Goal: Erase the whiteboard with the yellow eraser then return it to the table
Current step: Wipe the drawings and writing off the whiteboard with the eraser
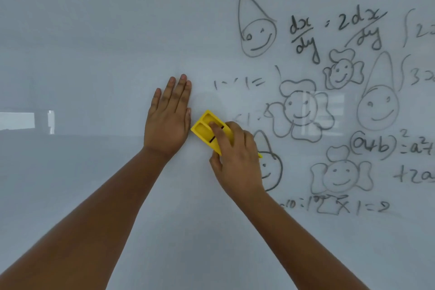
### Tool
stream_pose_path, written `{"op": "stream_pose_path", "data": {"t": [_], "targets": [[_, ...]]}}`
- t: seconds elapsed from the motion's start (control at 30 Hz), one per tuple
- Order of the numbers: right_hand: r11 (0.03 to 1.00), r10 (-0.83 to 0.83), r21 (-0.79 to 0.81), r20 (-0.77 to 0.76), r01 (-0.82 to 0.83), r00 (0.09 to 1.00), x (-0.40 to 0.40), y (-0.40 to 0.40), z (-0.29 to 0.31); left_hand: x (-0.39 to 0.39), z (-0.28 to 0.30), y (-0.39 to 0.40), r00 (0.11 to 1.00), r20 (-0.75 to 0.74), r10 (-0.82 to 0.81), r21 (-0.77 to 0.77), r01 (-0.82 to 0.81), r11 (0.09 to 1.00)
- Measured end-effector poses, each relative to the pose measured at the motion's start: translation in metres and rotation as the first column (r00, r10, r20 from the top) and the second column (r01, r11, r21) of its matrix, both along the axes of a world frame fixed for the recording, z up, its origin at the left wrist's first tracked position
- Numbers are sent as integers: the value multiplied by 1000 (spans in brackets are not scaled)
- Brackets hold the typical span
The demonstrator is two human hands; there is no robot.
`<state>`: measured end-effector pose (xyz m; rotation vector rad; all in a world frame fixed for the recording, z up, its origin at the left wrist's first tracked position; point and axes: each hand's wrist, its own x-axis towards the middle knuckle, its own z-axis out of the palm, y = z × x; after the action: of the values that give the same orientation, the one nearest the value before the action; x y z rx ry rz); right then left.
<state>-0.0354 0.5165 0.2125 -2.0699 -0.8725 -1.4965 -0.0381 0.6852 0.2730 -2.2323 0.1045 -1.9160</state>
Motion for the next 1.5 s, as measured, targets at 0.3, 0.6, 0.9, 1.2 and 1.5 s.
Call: {"op": "stream_pose_path", "data": {"t": [0.3,0.6,0.9,1.2,1.5], "targets": [[978,-122,170,-10,122,993,15,-13,43,-1,-4,-1,995,63,-72,-32,74,997],[971,-161,180,15,156,987,29,-35,60,-1,-5,-1,996,49,-74,-32,75,997],[992,-104,86,91,97,990,22,-24,63,-1,-5,0,997,54,-48,-24,49,998],[998,-45,47,119,39,992,14,4,68,-3,-4,-2,998,26,-54,-37,55,998],[936,-219,280,-2,211,976,40,-35,158,0,-5,-3,999,42,-25,-45,26,999]]}}
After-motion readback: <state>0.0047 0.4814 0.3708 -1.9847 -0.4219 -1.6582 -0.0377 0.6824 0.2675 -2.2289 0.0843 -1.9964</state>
